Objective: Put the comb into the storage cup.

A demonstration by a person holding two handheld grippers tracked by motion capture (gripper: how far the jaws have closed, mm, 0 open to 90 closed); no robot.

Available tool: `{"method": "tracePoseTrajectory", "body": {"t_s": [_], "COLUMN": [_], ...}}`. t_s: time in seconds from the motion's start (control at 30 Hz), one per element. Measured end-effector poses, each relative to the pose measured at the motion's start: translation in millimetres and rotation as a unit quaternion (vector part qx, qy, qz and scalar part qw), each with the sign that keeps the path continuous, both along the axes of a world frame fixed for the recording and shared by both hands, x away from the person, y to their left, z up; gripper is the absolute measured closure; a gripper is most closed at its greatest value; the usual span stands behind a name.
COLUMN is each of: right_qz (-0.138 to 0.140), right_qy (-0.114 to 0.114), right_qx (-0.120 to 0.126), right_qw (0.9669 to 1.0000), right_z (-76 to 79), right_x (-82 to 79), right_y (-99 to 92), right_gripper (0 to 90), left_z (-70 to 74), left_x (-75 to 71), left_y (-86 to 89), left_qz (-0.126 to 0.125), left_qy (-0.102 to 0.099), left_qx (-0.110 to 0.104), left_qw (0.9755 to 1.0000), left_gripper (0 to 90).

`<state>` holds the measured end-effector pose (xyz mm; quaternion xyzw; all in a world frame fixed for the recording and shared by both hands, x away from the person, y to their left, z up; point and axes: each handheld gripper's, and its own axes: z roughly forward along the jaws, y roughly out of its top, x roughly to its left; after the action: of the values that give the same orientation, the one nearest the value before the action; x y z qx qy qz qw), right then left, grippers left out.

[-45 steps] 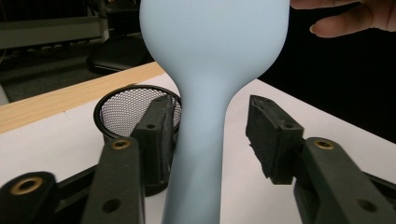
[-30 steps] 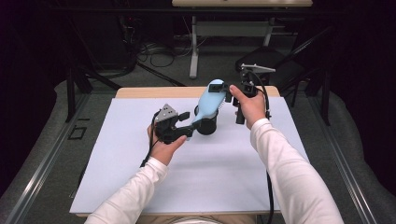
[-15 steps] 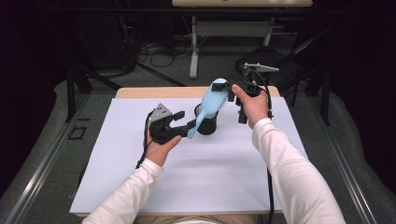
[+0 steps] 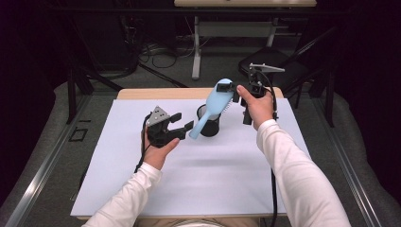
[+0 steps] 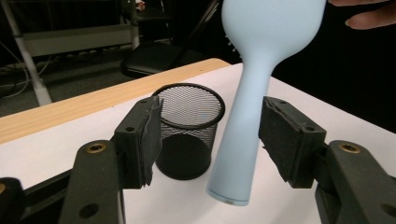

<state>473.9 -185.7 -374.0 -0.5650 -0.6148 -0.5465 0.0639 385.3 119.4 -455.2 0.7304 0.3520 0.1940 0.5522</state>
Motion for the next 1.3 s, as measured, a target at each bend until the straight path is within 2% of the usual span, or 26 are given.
{"method": "tracePoseTrajectory", "body": {"t_s": [0.27,0.4,0.57,0.67,0.8,0.97,1.1,1.3], "right_qz": [-0.007,-0.008,-0.012,-0.013,-0.012,-0.014,-0.017,-0.019], "right_qy": [-0.006,-0.007,-0.012,-0.013,-0.016,-0.02,-0.022,-0.025], "right_qx": [0.001,0.0,-0.003,-0.002,-0.005,-0.009,-0.011,-0.014], "right_qw": [1.0,0.9999,0.9999,0.9998,0.9998,0.9997,0.9995,0.9994], "right_z": [0.8,1.7,4.0,5.6,8.1,12.2,14.8,16.5], "right_x": [-0.1,-0.2,-0.4,-0.5,-0.7,-1.3,-1.8,-2.2], "right_y": [-2.8,-3.8,-4.4,-4.9,-5.4,-6.7,-8.7,-10.0], "right_gripper": [49.5,49.5,49.5,49.4,49.4,49.5,49.4,49.4], "left_z": [-1.1,-2.6,-4.6,-5.7,-7.0,-11.1,-10.6,-8.0], "left_x": [1.2,2.0,0.9,1.0,1.7,4.4,4.5,2.8], "left_y": [8.2,10.0,8.6,7.9,7.9,6.8,7.5,8.8], "left_qz": [0.019,0.015,0.016,0.014,0.012,0.012,0.012,0.013], "left_qy": [0.002,0.015,0.013,0.015,0.016,0.041,0.045,0.045], "left_qx": [-0.008,-0.02,-0.004,-0.006,-0.007,-0.006,-0.019,-0.023], "left_qw": [0.9998,0.9996,0.9998,0.9998,0.9998,0.9991,0.9987,0.9987], "left_gripper": [38.6,32.1,23.1,16.6,13.2,1.1,0.4,0.4]}}
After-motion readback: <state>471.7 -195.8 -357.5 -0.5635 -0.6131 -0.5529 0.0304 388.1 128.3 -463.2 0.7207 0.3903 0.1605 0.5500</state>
